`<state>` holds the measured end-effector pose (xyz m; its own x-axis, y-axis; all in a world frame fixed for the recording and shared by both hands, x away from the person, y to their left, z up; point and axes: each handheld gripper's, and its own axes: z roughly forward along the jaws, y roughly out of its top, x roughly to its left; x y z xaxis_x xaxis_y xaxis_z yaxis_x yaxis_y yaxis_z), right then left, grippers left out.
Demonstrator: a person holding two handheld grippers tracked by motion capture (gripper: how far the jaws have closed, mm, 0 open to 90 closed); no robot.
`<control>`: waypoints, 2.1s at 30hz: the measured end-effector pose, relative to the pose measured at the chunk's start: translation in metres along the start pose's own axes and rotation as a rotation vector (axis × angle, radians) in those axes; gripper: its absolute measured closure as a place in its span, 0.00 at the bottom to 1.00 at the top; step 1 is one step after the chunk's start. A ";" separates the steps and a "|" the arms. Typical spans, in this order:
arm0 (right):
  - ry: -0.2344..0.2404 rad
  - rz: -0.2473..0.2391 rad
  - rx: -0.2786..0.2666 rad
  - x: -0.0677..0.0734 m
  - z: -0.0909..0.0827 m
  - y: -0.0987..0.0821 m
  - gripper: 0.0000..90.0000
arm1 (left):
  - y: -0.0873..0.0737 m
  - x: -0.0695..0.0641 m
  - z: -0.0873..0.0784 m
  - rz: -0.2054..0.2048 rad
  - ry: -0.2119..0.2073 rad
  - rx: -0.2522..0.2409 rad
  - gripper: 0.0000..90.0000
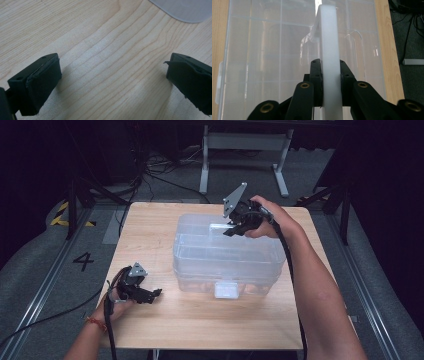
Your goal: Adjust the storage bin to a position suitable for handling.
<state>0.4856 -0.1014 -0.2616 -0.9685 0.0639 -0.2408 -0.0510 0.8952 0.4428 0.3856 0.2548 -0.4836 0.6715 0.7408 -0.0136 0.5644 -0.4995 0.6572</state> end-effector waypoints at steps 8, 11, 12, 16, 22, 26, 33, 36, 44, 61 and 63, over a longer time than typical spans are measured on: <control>-0.015 0.006 0.026 0.004 0.001 0.004 0.87 | 0.000 -0.001 0.000 0.000 0.005 0.000 0.01; -0.011 0.006 0.030 0.005 0.002 0.004 0.87 | 0.000 -0.001 0.000 0.001 0.009 0.000 0.01; -0.011 0.000 0.028 0.005 0.002 0.004 0.87 | 0.000 -0.001 0.000 0.001 0.010 0.000 0.01; -0.012 0.002 0.029 0.005 0.001 0.004 0.87 | 0.000 -0.001 0.000 -0.002 0.004 0.000 0.00; -0.021 0.004 0.032 0.003 0.000 0.005 0.87 | 0.003 -0.002 -0.002 0.021 0.021 0.020 0.01; -0.030 0.010 0.030 0.003 0.000 0.006 0.87 | 0.005 -0.004 -0.006 0.043 0.030 -0.002 0.21; -0.036 0.006 0.040 0.001 -0.001 0.007 0.86 | 0.023 -0.012 -0.024 0.057 0.019 -0.114 0.22; -0.040 0.009 0.042 0.001 -0.002 0.007 0.86 | 0.038 -0.022 -0.035 0.091 0.018 -0.169 0.22; -0.041 0.011 0.033 -0.003 -0.004 0.008 0.86 | 0.063 -0.042 -0.046 0.151 0.022 -0.236 0.22; -0.058 0.039 0.023 -0.005 -0.005 0.007 0.85 | 0.075 -0.041 -0.048 0.116 0.048 -0.277 0.22; -0.062 0.039 0.019 -0.005 -0.005 0.006 0.85 | 0.074 -0.041 -0.048 0.104 0.025 -0.289 0.25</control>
<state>0.4890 -0.0986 -0.2528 -0.9527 0.1257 -0.2765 -0.0081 0.8994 0.4369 0.3768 0.2093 -0.3985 0.7045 0.7050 0.0812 0.3307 -0.4274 0.8414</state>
